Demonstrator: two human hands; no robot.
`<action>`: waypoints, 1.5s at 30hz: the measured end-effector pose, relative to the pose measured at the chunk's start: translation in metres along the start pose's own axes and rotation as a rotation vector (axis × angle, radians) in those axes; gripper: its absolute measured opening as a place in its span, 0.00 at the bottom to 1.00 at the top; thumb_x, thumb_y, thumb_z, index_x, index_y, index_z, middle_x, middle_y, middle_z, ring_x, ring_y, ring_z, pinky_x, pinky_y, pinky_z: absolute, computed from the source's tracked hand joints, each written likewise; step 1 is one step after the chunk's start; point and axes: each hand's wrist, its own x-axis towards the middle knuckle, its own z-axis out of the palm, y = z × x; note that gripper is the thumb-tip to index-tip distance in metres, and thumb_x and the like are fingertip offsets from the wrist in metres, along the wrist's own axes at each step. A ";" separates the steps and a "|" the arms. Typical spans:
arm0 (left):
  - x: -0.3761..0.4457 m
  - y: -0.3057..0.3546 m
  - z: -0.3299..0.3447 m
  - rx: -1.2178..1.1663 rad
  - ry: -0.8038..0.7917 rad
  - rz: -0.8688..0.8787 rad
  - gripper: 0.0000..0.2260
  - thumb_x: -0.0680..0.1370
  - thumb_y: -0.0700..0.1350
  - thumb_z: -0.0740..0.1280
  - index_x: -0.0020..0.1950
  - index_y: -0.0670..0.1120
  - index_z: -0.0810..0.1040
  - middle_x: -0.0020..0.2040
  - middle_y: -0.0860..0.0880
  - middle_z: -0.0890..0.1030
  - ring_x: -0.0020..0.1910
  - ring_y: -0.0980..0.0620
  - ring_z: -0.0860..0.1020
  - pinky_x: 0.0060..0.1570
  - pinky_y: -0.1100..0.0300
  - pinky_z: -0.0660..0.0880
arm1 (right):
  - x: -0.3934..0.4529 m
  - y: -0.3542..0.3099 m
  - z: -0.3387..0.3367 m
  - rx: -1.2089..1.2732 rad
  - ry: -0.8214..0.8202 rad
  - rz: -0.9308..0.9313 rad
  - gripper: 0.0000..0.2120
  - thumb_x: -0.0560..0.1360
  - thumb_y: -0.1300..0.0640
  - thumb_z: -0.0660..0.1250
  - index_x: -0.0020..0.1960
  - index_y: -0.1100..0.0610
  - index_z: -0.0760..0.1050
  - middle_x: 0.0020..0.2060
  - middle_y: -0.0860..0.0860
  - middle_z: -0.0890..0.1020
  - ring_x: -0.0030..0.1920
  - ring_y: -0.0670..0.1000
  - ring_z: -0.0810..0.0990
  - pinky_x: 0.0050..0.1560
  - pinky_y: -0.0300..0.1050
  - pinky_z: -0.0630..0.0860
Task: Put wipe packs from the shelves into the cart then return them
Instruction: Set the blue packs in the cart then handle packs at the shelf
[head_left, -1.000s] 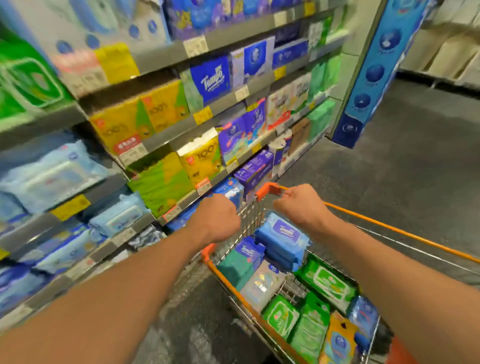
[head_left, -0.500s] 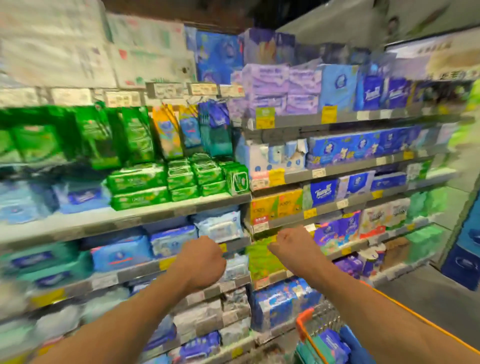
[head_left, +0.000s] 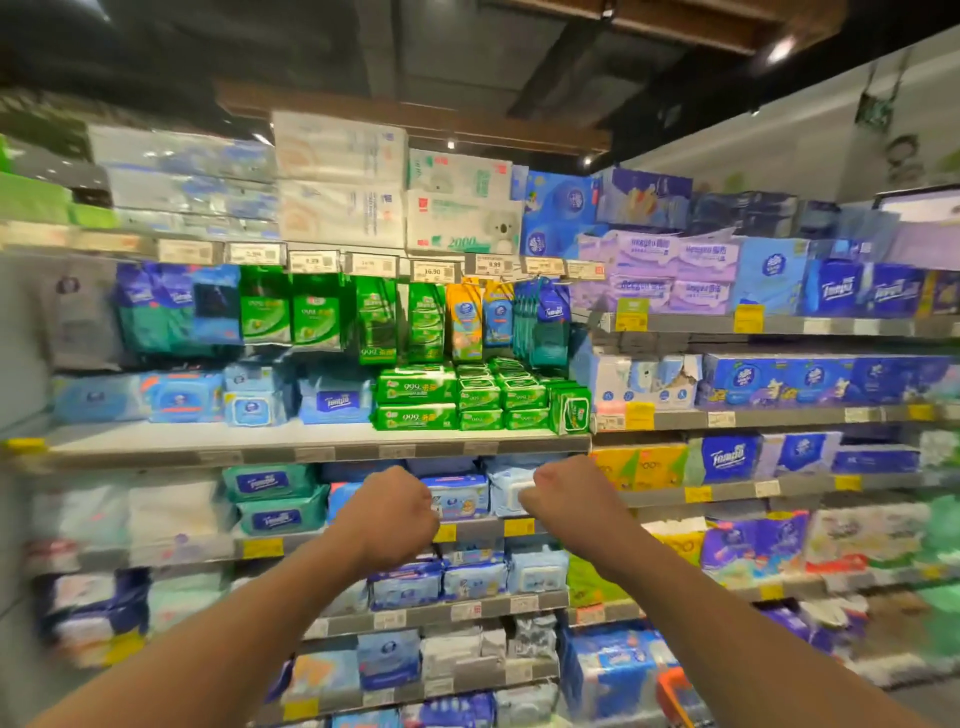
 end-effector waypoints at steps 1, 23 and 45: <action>-0.005 -0.003 -0.002 -0.012 0.010 0.008 0.18 0.74 0.39 0.64 0.27 0.44 0.60 0.27 0.44 0.62 0.32 0.47 0.62 0.34 0.55 0.61 | -0.005 -0.007 0.002 0.018 -0.001 -0.024 0.17 0.74 0.63 0.63 0.29 0.56 0.63 0.25 0.50 0.64 0.29 0.51 0.63 0.28 0.43 0.59; -0.021 -0.014 -0.038 -0.124 0.121 0.012 0.19 0.72 0.33 0.64 0.26 0.45 0.59 0.25 0.48 0.59 0.27 0.51 0.58 0.30 0.58 0.56 | 0.007 -0.017 0.011 0.235 -0.012 -0.134 0.20 0.70 0.69 0.64 0.30 0.54 0.56 0.26 0.49 0.54 0.29 0.49 0.52 0.35 0.45 0.49; 0.093 0.232 0.324 0.101 -0.583 0.509 0.15 0.76 0.47 0.58 0.31 0.44 0.72 0.32 0.42 0.72 0.36 0.43 0.72 0.31 0.54 0.67 | -0.120 0.364 -0.106 -0.098 0.146 0.721 0.22 0.74 0.65 0.64 0.23 0.56 0.64 0.26 0.51 0.63 0.31 0.51 0.62 0.32 0.48 0.59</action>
